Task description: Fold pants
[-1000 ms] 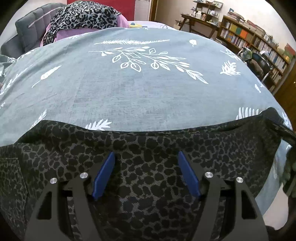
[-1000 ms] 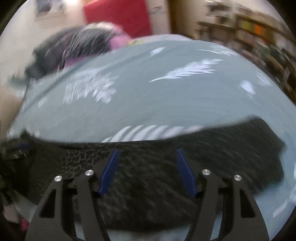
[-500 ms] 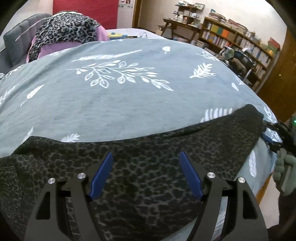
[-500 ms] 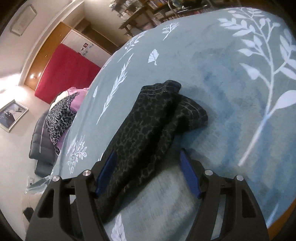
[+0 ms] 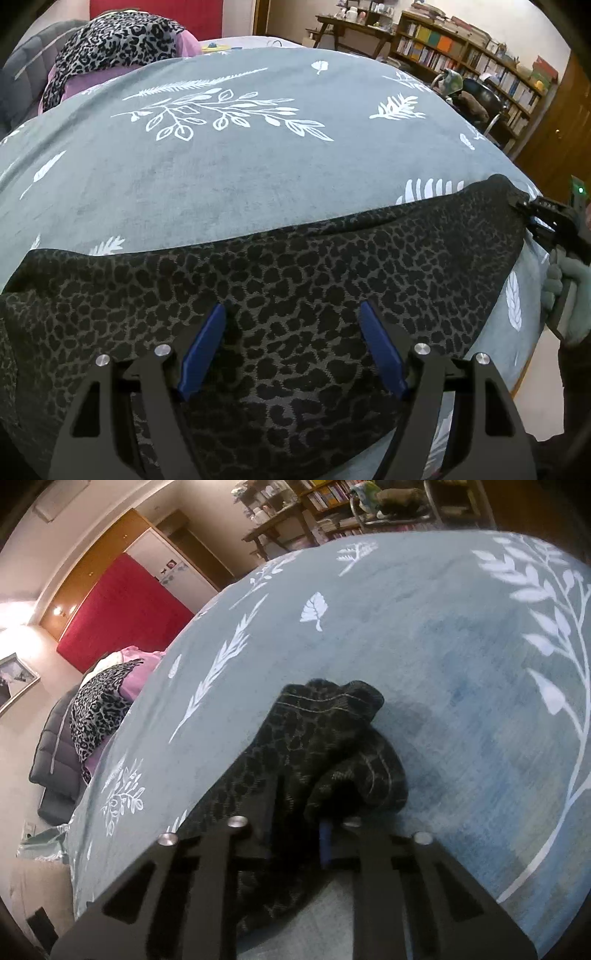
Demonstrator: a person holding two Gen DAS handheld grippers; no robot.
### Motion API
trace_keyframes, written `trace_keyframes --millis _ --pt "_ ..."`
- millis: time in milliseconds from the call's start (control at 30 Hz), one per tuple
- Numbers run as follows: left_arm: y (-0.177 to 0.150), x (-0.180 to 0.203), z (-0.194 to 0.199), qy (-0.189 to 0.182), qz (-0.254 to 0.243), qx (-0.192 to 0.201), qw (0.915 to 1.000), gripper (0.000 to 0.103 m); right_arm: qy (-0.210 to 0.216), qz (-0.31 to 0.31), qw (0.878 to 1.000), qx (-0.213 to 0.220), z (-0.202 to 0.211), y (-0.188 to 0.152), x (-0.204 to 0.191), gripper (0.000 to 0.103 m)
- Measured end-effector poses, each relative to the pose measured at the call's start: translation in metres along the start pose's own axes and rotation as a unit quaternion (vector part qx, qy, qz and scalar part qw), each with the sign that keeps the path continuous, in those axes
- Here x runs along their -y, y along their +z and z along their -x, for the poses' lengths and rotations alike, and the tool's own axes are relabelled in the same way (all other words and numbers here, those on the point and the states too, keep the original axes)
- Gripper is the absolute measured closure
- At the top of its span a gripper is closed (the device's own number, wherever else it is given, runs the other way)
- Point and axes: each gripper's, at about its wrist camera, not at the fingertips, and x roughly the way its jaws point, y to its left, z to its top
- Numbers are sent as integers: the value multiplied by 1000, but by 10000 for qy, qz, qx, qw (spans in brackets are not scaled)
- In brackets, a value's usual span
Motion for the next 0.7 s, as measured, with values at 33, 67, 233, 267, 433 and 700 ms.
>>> trace_keyframes --millis 33,67,233,267,433,700 --pt "1 -2 2 11 25 19 10000 28 14 131 9999 79 6 0 -7 90" --pt "1 -4 4 21 46 34 10000 28 39 267 9995 155 12 1 -14 91" --pt "6 -14 16 44 190 175 9997 28 485 1044 9923 455 46 0 -72 95" --pt "7 -16 20 52 224 222 9995 28 566 1204 9898 505 50 0 -83 95" --pt "7 -29 34 72 424 373 9984 28 1069 2067 9704 641 76 -26 -151 95" --pt "-8 -54 48 76 800 420 9959 28 1576 3255 9319 295 71 -111 -244 95"
